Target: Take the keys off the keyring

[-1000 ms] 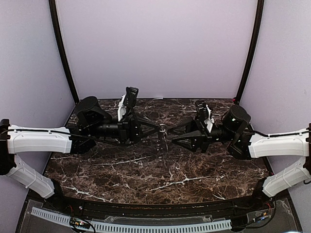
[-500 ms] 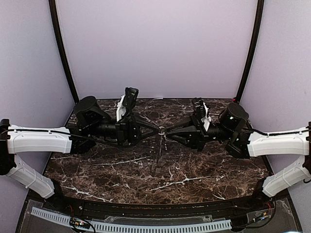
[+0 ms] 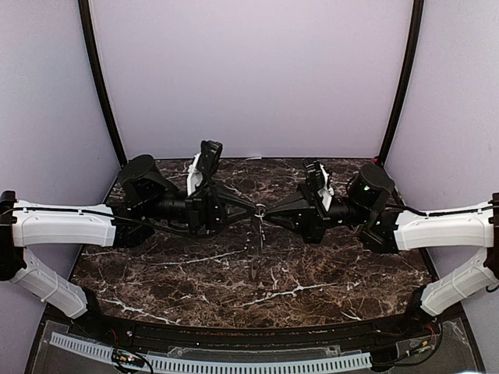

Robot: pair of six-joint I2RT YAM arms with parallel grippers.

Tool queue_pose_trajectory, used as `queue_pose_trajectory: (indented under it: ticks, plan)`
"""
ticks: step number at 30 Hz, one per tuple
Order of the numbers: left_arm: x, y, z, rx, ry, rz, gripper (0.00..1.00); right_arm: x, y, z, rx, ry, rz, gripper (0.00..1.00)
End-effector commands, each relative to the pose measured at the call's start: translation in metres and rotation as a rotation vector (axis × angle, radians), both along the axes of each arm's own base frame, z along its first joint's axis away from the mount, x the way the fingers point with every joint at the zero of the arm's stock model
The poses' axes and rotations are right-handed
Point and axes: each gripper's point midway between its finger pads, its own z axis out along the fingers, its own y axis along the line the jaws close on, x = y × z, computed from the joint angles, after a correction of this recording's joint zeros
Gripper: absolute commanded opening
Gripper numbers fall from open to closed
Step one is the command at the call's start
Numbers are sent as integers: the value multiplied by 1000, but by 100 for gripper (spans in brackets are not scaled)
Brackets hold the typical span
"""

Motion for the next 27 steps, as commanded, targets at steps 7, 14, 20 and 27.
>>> queue_pose_trajectory:
  ticks: [7,14,20,27]
  plan:
    - [-2,10,26,-73,-129,55,0,-23,-7,11,-4,-59,91,0]
    - [-17,15,29,-72,-187,-25,0,-42,-10,9,-31,-6,239,0]
    - [-23,15,28,-63,-195,-66,0,-40,-9,15,-13,5,221,0]
    - [-24,17,32,-76,-201,-67,0,-18,-9,13,15,1,38,41]
